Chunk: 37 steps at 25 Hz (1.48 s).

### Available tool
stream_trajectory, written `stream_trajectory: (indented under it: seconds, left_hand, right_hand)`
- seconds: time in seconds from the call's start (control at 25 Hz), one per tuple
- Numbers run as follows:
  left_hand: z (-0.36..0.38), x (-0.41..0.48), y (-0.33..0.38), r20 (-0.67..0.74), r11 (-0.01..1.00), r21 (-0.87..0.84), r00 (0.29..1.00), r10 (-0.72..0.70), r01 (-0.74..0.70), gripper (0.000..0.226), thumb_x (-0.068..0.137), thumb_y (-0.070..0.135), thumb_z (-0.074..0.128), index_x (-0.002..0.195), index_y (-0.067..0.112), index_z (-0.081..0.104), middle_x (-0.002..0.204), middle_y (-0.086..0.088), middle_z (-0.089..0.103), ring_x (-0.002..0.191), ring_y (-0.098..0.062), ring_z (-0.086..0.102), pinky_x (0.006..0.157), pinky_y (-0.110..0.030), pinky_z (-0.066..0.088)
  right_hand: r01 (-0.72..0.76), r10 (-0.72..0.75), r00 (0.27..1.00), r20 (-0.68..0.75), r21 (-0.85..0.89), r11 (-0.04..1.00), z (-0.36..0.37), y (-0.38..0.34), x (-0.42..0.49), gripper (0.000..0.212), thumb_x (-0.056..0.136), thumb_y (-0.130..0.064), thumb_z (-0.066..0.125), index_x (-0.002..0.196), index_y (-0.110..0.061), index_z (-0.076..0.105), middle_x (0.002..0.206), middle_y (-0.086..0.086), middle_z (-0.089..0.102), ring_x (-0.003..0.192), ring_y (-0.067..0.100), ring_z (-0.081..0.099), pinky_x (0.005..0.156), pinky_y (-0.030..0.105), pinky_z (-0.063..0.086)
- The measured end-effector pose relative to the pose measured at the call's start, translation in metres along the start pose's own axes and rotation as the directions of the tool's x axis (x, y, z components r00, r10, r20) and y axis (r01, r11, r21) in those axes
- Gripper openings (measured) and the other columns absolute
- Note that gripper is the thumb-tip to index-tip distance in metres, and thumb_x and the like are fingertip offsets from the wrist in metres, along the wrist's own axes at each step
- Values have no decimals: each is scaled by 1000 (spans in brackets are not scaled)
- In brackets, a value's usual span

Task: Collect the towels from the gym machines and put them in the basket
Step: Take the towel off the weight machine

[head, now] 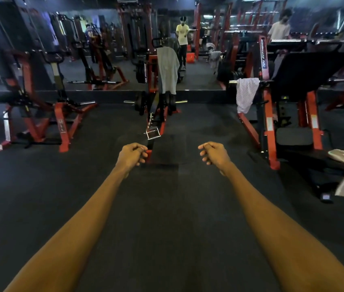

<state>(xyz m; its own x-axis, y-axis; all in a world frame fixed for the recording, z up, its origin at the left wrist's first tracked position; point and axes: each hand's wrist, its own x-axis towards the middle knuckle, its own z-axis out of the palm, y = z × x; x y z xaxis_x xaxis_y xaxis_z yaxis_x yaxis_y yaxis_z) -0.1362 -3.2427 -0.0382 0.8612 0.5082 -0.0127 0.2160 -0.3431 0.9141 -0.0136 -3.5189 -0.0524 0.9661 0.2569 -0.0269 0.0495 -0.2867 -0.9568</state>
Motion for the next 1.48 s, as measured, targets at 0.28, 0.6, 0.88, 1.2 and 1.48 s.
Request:
stream_trajectory:
  seconds: [0.28, 0.6, 0.88, 1.2, 1.48]
  left_hand:
    - [54, 203, 3, 35, 1000, -10, 999, 1, 0, 21, 97, 15, 48, 97, 16, 69, 83, -5, 72, 65, -14, 63, 53, -22, 47]
    - [103, 428, 44, 29, 999, -31, 999, -26, 27, 21, 97, 14, 48, 101, 14, 69, 85, -5, 71, 65, -12, 63, 53, -20, 48]
    - [146, 629, 50, 22, 999, -28, 999, -40, 40, 20, 96, 13, 49, 99, 13, 69, 85, -7, 71, 66, -14, 62, 54, -22, 47]
    - [208, 856, 85, 34, 994, -94, 998, -49, 52, 21, 95, 9, 48, 91, 11, 69, 74, -7, 67, 56, -16, 57, 46, -23, 42]
    - [304, 1024, 101, 16, 997, -54, 999, -52, 53, 22, 94, 11, 47, 89, 16, 68, 73, -2, 68, 55, -13, 58, 43, -17, 40]
  right_hand:
    - [-20, 19, 1000, -25, -15, 1000, 11, 14, 211, 29, 98, -18, 44, 92, -14, 72, 71, 0, 67, 55, 12, 58, 45, 21, 44]
    - [-33, 32, 999, -41, -9, 999, 2, -1, 451, 28, 98, -16, 45, 87, -17, 70, 69, -1, 65, 51, 12, 56, 42, 19, 42]
    - [-11, 10, 999, -36, -30, 999, 14, -4, 658, 26, 99, -17, 46, 94, -12, 72, 70, 0, 65, 53, 12, 57, 44, 20, 44]
    - [-50, 49, 998, -31, -43, 998, 16, -20, 877, 28, 100, -18, 45, 96, -12, 72, 74, 1, 66, 54, 11, 58, 44, 21, 44]
    - [-57, 57, 998, 1, -38, 998, -23, 11, 1065, 28, 100, -18, 45, 96, -12, 71, 74, 1, 65, 56, 14, 57, 47, 24, 44]
